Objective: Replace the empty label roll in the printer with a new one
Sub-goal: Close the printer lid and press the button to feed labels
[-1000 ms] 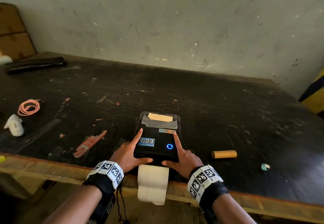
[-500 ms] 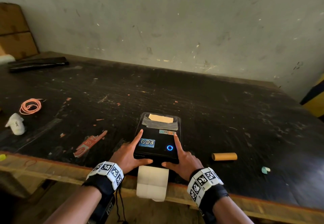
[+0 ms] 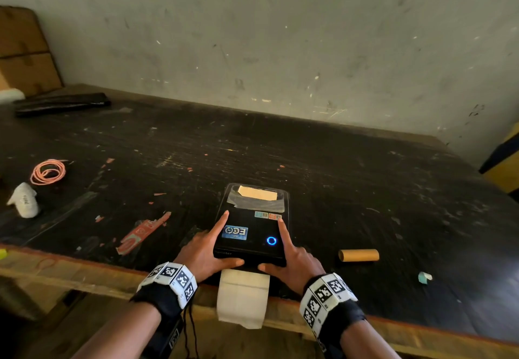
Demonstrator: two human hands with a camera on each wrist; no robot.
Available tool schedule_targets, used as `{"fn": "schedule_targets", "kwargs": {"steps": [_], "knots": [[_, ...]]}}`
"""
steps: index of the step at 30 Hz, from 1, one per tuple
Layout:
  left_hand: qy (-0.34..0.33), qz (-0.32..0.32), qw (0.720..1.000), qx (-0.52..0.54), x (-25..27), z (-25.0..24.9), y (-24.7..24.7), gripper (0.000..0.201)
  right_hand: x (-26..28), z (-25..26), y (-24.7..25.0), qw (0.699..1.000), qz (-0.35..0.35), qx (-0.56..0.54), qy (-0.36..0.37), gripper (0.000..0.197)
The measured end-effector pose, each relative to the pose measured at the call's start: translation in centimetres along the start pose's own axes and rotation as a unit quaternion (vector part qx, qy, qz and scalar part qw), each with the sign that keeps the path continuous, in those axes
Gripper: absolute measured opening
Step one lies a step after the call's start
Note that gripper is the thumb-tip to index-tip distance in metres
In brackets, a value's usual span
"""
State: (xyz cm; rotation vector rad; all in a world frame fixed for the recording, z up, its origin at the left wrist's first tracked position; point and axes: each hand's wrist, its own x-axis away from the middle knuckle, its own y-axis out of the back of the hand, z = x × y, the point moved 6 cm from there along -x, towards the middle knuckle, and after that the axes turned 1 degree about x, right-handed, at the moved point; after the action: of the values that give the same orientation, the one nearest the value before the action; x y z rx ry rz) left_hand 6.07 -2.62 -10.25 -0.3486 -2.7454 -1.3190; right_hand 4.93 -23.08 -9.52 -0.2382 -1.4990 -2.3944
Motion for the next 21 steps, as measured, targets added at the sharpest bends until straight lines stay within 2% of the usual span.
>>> {"fn": "schedule_targets", "kwargs": {"steps": [21], "knots": [[-0.002, -0.004, 1.0, -0.006, 0.0, -0.1, -0.03, 0.113, -0.05, -0.04, -0.05, 1.0, 0.0, -0.004, -0.004, 0.108]]}}
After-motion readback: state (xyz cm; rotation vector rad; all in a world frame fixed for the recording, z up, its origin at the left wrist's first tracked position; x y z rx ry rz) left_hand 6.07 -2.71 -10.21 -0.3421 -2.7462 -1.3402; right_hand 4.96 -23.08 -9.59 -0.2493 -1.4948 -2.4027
